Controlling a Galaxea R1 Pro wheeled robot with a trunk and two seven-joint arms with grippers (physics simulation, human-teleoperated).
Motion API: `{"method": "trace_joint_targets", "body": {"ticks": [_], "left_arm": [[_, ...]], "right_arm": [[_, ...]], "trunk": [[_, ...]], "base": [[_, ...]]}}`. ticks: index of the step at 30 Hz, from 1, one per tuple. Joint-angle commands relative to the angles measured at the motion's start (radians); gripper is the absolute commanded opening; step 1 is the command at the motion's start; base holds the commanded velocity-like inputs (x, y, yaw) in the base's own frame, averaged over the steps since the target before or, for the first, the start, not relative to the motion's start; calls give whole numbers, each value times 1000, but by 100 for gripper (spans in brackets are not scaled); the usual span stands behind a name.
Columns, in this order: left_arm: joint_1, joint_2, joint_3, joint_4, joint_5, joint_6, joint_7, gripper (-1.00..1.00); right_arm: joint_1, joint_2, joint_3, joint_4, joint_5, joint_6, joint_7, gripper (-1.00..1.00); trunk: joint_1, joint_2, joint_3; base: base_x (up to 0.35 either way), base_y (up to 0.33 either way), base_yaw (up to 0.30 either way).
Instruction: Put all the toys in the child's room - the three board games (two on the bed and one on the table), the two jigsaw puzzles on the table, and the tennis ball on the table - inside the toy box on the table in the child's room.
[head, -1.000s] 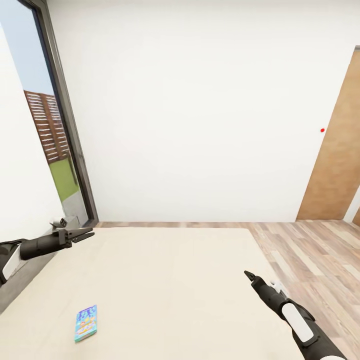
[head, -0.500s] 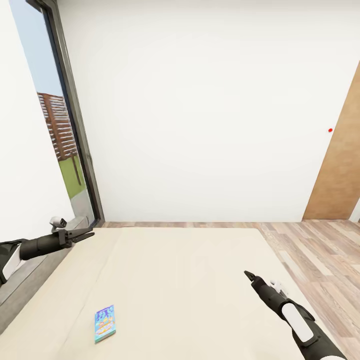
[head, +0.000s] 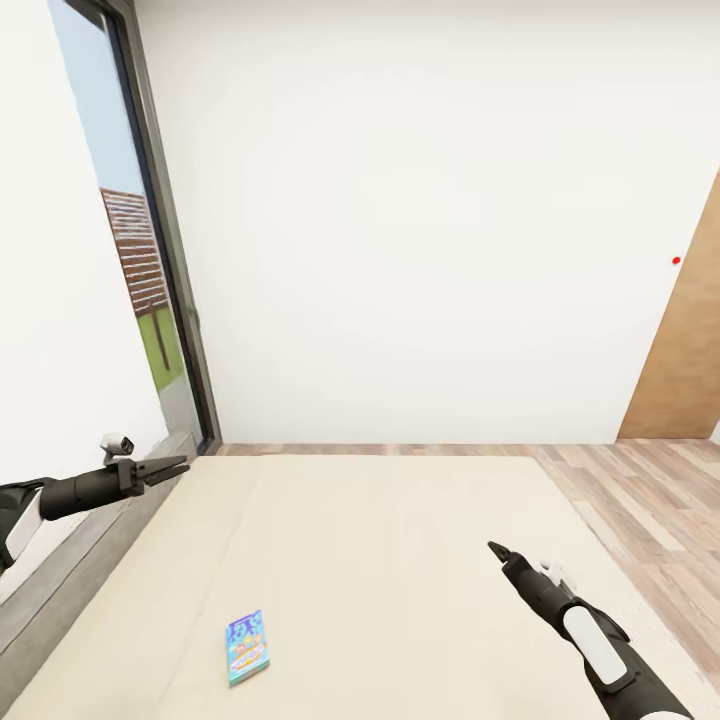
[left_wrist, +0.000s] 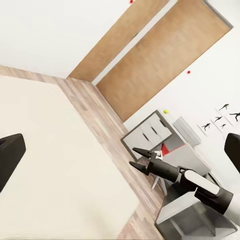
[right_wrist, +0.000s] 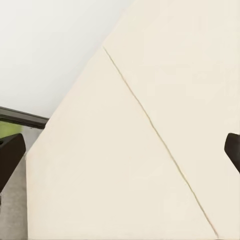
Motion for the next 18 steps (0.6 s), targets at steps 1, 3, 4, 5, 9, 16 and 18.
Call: {"method": "trace_joint_targets", "body": {"ticks": [1,3,4,5,9,16,18], "left_arm": [[0,0,0,0,2,10,-3,100],[0,0,0,0,2,10,-2,100],[0,0,0,0,2,10,-2,100],[0,0,0,0,2,10,-2,100],[0,-2,0,0,2,10,-1,100],[0,-6,-1,0,1,11,37,100],[0,-7,0,0,1,12,70,100]], "right_arm": [[0,1,-4,0,-5,7,2,100],[0,1,-4,0,-5,7,3,100],[0,1,-4,0,-4,7,3,100],[0,1,-4,0,-4,7,3,100],[0,3,-1,-3,-3,5,3,100],[0,6,6,-21,-3,3,-7,100],[-1,10,25,-48,2,6,-30,100]], "trunk": [[0,-1,0],[0,-1,0],[0,-1,0],[0,-1,0],[0,-1,0],[0,-1,0],[0,-1,0]], "base": [[0,282,0],[0,282,0],[0,282,0],[0,282,0],[0,282,0],[0,151,0],[0,34,0]]}}
